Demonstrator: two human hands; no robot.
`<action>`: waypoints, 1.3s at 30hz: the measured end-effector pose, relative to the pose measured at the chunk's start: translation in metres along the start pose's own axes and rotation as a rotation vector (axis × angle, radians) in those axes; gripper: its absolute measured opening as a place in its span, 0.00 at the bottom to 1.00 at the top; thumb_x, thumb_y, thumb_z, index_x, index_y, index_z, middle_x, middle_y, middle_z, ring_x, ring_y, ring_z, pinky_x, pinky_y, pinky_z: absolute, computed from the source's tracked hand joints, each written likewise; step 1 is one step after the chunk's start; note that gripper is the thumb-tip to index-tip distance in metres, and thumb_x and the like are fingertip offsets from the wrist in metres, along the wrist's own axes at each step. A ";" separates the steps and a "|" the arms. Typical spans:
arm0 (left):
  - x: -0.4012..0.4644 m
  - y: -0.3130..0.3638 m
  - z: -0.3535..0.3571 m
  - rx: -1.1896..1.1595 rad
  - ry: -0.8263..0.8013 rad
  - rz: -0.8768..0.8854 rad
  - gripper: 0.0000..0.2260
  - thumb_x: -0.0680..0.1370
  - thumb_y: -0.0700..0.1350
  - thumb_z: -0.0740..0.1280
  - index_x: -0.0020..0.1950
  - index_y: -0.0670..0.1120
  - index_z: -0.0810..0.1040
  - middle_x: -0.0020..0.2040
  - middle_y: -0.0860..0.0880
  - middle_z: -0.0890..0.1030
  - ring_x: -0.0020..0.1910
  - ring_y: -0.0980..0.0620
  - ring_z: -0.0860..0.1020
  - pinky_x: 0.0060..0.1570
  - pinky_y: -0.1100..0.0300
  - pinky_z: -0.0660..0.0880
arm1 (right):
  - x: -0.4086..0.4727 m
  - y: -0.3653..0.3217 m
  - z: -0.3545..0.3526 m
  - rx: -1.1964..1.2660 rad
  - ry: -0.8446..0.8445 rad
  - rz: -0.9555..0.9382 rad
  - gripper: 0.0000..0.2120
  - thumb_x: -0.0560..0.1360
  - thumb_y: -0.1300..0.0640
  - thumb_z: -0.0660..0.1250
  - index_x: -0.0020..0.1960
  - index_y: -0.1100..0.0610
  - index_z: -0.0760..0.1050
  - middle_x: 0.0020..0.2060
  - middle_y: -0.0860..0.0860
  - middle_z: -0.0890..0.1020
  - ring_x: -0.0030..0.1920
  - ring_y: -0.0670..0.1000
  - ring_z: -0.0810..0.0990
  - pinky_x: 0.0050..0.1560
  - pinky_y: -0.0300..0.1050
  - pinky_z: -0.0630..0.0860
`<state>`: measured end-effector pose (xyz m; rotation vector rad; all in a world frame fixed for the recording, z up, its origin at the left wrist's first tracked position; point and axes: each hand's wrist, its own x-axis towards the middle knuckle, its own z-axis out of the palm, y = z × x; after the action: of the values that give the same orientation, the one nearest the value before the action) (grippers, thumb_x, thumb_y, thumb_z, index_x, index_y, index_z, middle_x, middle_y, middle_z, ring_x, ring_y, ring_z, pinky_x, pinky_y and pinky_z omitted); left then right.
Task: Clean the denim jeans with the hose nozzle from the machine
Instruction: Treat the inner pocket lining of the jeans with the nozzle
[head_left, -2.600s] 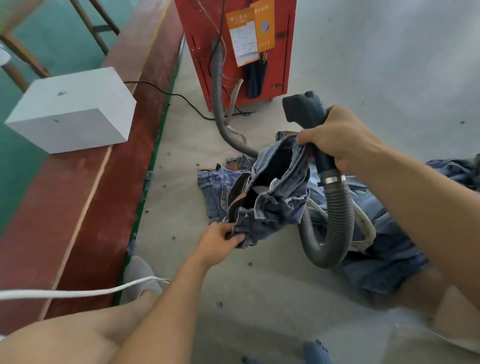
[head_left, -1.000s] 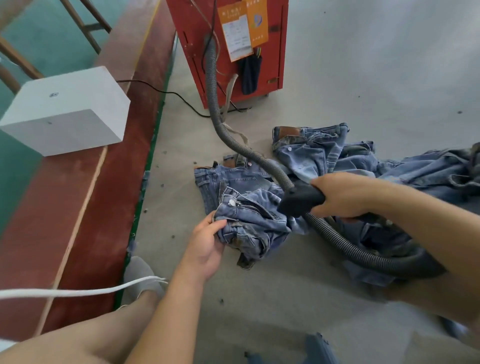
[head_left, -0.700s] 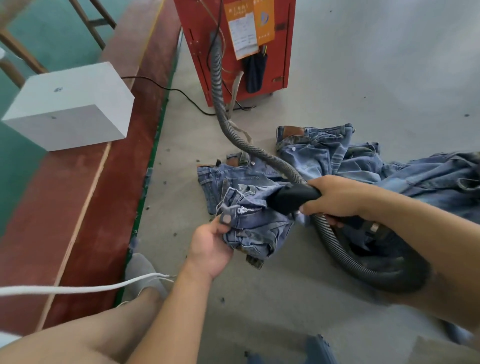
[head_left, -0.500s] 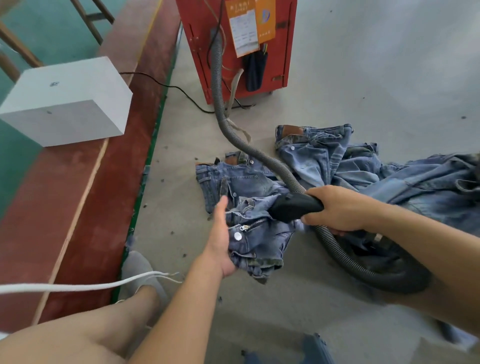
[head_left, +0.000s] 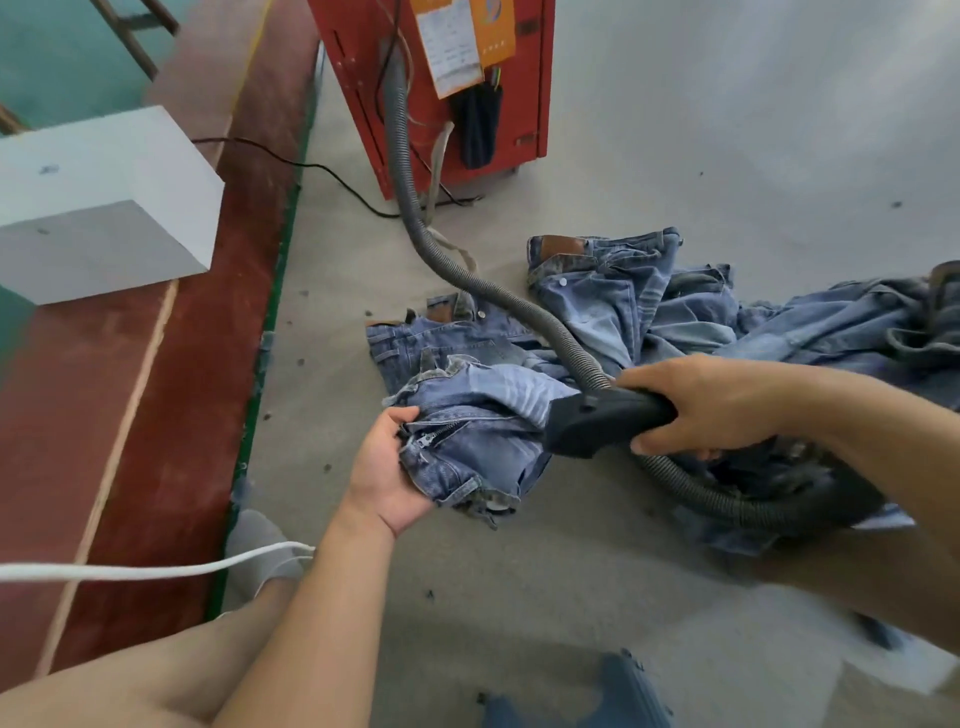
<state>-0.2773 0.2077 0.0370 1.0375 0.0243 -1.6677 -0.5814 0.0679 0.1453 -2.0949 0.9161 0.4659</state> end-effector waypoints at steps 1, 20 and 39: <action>-0.001 0.000 0.002 0.006 -0.015 -0.001 0.20 0.79 0.47 0.63 0.66 0.39 0.81 0.64 0.35 0.81 0.59 0.37 0.82 0.63 0.39 0.77 | 0.006 -0.002 0.006 -0.045 -0.003 -0.004 0.10 0.77 0.49 0.74 0.51 0.40 0.73 0.37 0.48 0.84 0.31 0.44 0.83 0.34 0.39 0.79; 0.024 -0.017 0.035 0.221 0.207 -0.192 0.24 0.76 0.63 0.71 0.59 0.44 0.84 0.57 0.39 0.86 0.54 0.37 0.85 0.60 0.39 0.80 | 0.037 -0.025 0.030 0.430 0.615 0.393 0.21 0.72 0.48 0.79 0.46 0.66 0.81 0.36 0.63 0.86 0.29 0.55 0.79 0.36 0.54 0.81; 0.106 -0.056 0.034 0.730 0.588 0.192 0.04 0.78 0.40 0.64 0.49 0.44 0.78 0.46 0.48 0.84 0.47 0.43 0.83 0.51 0.45 0.83 | 0.028 -0.029 -0.002 0.158 0.564 0.272 0.14 0.75 0.50 0.74 0.51 0.60 0.78 0.37 0.57 0.84 0.36 0.57 0.84 0.42 0.59 0.85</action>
<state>-0.3419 0.1300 -0.0355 1.9870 -0.3100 -1.1500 -0.5414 0.0662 0.1451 -1.9914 1.5190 -0.0794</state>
